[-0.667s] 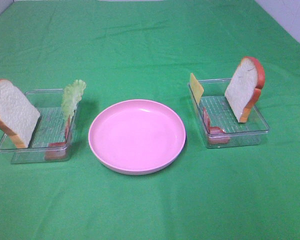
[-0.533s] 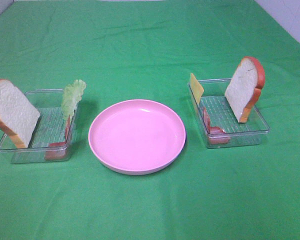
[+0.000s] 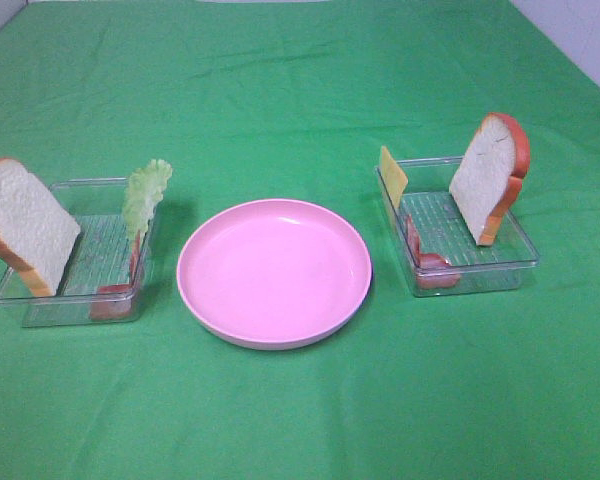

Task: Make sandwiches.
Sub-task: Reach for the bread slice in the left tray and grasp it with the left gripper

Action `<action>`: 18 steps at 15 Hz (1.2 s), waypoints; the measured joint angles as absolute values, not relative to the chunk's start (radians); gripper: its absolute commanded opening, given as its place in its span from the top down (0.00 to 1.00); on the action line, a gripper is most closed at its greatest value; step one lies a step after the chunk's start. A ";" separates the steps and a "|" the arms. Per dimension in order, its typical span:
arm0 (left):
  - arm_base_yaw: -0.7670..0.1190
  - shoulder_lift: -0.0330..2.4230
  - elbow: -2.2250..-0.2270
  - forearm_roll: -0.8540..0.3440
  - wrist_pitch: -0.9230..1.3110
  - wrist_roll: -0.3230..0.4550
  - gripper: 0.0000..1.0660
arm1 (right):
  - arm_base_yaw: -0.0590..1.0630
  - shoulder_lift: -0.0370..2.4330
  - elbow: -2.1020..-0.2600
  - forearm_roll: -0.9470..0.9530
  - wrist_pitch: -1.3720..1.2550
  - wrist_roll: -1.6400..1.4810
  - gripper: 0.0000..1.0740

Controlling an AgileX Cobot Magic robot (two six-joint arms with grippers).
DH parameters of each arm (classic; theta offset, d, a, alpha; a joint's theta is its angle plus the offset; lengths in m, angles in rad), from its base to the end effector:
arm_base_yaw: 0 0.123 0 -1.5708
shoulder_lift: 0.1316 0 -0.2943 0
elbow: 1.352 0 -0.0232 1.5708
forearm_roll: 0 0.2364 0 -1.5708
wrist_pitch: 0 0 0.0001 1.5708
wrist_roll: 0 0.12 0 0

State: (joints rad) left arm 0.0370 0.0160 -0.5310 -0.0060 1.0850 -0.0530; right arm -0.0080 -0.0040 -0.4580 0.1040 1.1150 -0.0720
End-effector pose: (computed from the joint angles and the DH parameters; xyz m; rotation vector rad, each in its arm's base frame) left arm -0.0032 -0.0008 0.2635 -0.0920 2.0516 -0.0171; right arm -0.0014 0.0112 0.2397 -0.0741 2.1315 0.0795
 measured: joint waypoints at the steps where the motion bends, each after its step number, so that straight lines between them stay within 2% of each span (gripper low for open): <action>1: 0.037 0.064 -0.553 0.000 1.058 -0.053 0.05 | -0.008 -0.004 -0.458 0.104 1.115 -0.072 0.11; 5: 0.037 0.294 -0.645 0.059 0.924 -0.084 0.05 | -0.008 -0.004 -0.458 0.104 1.115 -0.072 0.11; 7: 0.037 0.501 -0.737 0.077 0.893 -0.112 0.05 | -0.008 -0.004 -0.458 0.104 1.115 -0.072 0.11; 13: 0.036 0.979 -1.009 0.077 0.923 -0.140 0.05 | -0.008 -0.004 -0.458 0.104 1.115 -0.072 0.11; 18: 0.036 1.285 -1.144 0.077 0.943 -0.140 0.05 | -0.008 -0.004 -0.458 0.104 1.115 -0.072 0.11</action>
State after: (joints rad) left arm 0.0360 1.2850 -1.1440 0.0770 0.9430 -0.1400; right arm -0.0080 -0.0040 -0.4580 0.1040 1.1150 -0.0720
